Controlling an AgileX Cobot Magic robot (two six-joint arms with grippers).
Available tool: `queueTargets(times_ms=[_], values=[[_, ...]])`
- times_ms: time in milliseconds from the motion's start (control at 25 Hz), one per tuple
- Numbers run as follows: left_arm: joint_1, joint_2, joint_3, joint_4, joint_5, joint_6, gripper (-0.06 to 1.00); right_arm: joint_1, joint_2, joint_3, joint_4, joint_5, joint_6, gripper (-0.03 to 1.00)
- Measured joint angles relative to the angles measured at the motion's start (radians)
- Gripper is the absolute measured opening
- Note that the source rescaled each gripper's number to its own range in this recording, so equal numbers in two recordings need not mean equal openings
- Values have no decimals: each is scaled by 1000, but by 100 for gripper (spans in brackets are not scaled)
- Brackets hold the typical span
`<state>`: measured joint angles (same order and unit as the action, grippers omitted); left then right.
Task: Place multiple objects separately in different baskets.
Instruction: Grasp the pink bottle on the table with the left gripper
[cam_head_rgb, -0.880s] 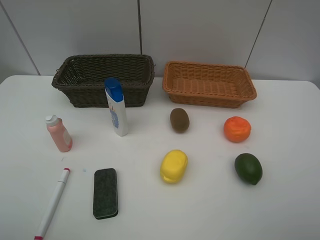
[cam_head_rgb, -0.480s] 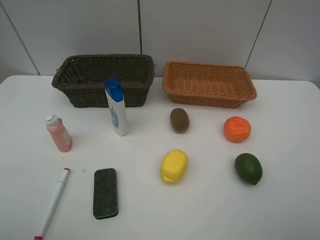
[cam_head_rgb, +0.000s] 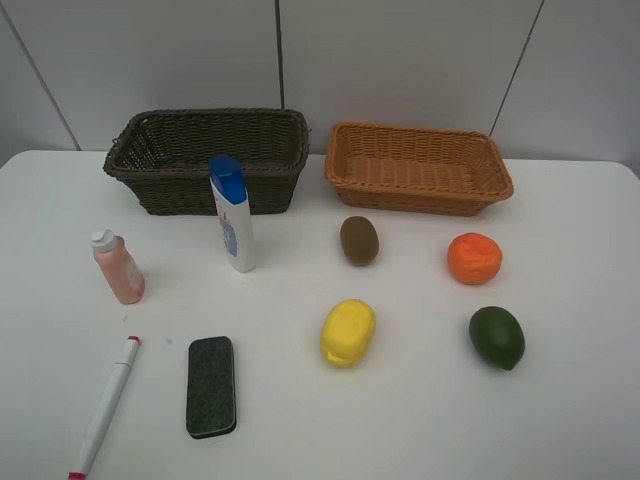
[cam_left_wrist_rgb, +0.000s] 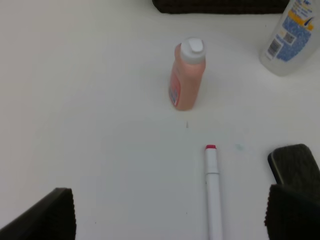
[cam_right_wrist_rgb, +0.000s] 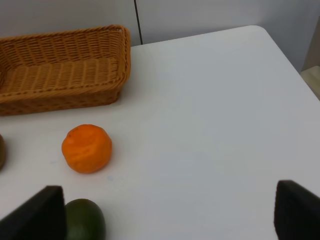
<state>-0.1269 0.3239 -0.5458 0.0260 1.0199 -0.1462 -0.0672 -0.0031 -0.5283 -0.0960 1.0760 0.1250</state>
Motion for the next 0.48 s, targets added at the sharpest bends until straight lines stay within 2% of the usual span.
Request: queueTargets(times_ms=[280, 480], values=[[0, 513, -136, -5, -86, -54, 100, 0, 0, 0, 0, -2, 0, 96], [0, 874, -268, -72, -94, -72, 100, 0, 0, 0, 0, -2, 0, 96]])
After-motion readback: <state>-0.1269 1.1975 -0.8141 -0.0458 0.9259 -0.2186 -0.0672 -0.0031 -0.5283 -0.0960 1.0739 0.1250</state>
